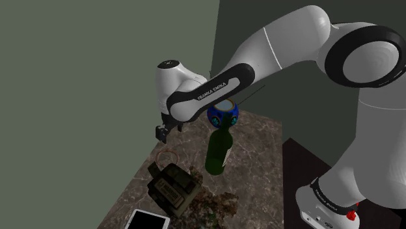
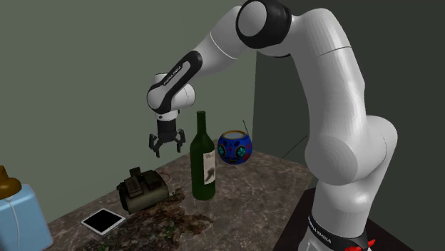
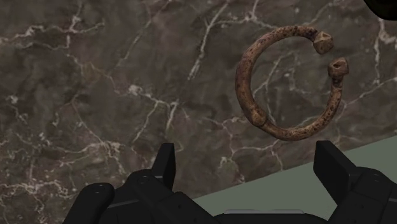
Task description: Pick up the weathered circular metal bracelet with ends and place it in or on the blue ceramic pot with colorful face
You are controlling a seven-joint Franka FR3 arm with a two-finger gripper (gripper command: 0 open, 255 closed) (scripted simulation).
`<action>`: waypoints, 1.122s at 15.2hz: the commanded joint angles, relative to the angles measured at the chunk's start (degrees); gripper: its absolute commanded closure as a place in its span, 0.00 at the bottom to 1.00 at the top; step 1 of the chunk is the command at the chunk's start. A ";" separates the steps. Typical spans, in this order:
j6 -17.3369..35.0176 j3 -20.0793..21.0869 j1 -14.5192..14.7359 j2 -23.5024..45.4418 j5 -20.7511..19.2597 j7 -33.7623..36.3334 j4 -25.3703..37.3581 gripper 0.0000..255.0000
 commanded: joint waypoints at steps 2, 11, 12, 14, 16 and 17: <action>0.21 -0.03 0.05 0.14 -0.06 0.06 -0.04 0.00; 0.20 -0.03 0.05 0.14 -0.06 0.06 -0.04 1.00; 0.20 -0.03 0.05 0.14 -0.06 0.06 -0.04 1.00; 0.20 -0.03 0.05 0.14 -0.06 0.06 -0.04 1.00; 0.20 -0.03 0.05 0.14 -0.06 0.06 -0.04 1.00; 0.20 -0.03 0.05 0.14 -0.06 0.06 -0.04 0.00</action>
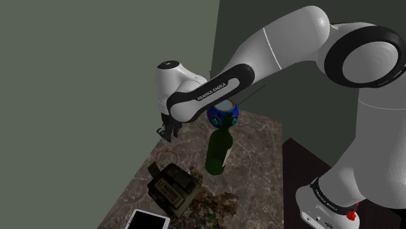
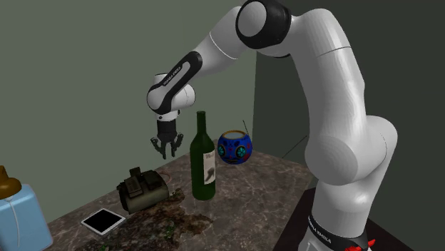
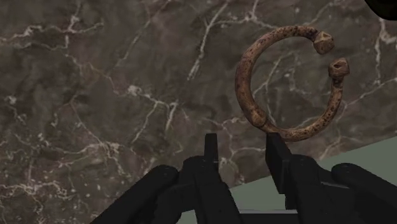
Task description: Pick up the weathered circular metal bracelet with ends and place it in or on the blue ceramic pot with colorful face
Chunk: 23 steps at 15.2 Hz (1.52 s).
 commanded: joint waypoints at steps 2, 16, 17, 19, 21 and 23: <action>0.17 0.42 1.27 2.33 1.28 2.91 1.66 0.00; 4.05 0.76 6.23 13.78 4.12 11.39 8.58 0.00; 4.05 0.76 6.24 13.78 4.12 11.39 8.59 0.00; 4.05 0.76 6.24 13.79 4.12 11.39 8.60 0.00; 4.04 0.76 6.24 13.79 4.12 11.39 8.60 0.00; 4.04 0.76 6.24 13.79 4.12 11.39 8.60 0.00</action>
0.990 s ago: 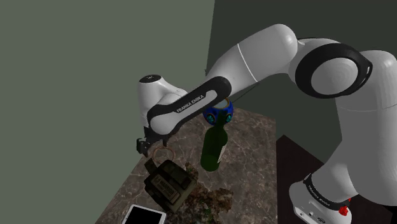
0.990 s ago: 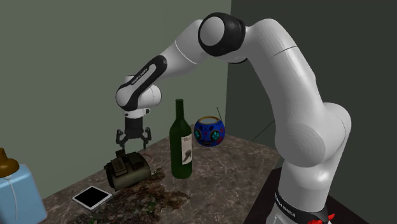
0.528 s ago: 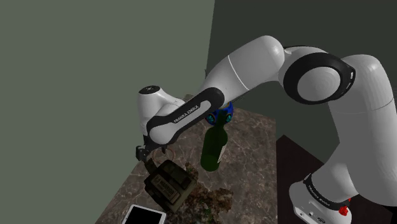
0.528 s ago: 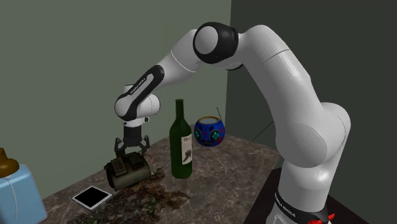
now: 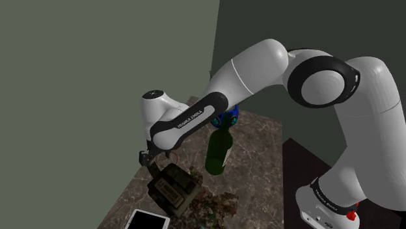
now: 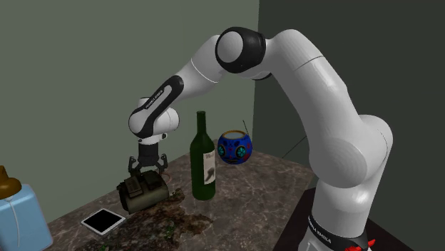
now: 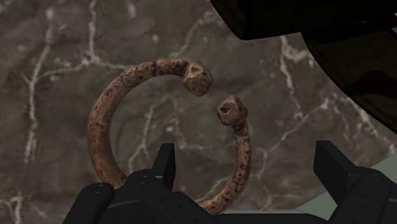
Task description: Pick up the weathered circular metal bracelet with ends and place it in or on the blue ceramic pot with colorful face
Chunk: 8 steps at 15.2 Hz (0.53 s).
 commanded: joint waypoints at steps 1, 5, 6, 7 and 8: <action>0.00 0.00 0.00 0.01 0.00 0.00 0.01 1.00; 0.21 0.00 -0.07 -0.05 0.01 -0.06 -0.27 1.00; 0.10 -0.03 -0.14 0.04 0.00 -0.16 -0.07 1.00; 0.11 0.02 -0.15 -0.21 0.04 -0.11 -0.33 1.00; 0.18 0.07 -0.06 -0.41 0.06 0.03 -0.60 1.00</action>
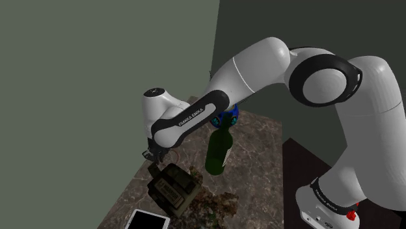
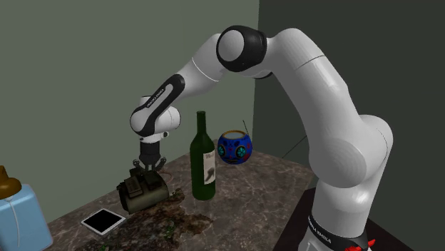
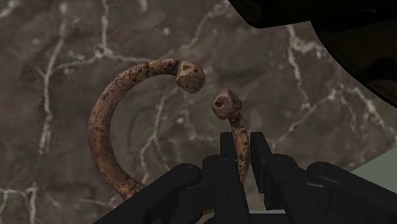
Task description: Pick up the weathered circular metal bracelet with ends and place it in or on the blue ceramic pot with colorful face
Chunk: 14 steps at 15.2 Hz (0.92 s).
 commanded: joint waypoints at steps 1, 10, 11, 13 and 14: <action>0.38 0.38 0.36 0.23 0.13 0.06 -0.42 1.00; -3.80 1.18 -0.33 -3.58 0.96 -0.02 -0.01 1.00; -4.30 1.29 -0.41 -4.09 1.08 -0.02 -0.01 1.00; -5.32 1.50 -0.58 -5.09 1.31 -0.01 0.03 1.00; -5.84 1.60 -0.65 -5.58 1.42 -0.01 0.07 1.00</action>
